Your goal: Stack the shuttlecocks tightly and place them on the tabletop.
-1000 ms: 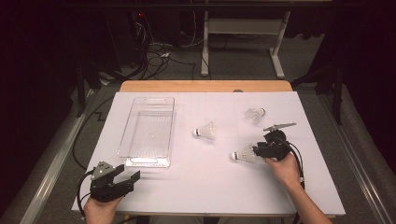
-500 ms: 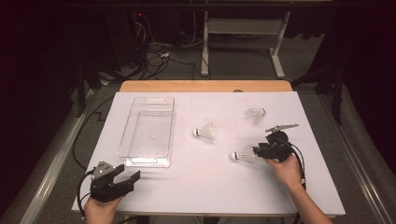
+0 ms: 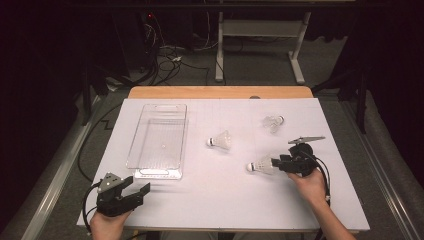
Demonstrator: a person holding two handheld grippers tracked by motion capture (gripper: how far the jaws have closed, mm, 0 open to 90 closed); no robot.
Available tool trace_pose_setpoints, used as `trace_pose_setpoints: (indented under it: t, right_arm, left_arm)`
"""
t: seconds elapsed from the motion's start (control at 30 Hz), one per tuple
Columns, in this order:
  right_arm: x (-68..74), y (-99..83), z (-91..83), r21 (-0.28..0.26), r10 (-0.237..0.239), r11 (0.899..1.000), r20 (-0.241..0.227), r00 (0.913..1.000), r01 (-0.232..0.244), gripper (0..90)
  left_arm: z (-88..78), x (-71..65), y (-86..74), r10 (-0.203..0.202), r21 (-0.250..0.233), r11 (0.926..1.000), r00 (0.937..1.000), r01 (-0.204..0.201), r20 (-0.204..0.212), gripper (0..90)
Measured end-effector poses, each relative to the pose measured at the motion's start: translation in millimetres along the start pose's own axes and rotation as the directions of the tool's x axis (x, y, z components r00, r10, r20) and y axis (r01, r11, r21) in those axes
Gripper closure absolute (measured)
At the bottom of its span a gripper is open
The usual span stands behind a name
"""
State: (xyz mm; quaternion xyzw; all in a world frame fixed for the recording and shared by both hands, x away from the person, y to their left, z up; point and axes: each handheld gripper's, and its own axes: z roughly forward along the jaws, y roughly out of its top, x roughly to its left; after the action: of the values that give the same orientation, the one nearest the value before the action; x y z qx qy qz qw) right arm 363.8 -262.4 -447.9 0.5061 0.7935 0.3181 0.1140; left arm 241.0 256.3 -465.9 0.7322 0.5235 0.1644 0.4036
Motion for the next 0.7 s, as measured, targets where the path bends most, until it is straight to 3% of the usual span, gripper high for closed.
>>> trace_pose_setpoints:
  t: [0.7]
  right_arm:
    - [3.2,-15.4,-14.8,-0.025,-0.007,1.000,0.002,1.0000,0.007,59.0]
  left_arm:
    - [0.0,0.0,0.0,-0.001,-0.001,1.0000,1.0000,0.001,0.001,31.4]
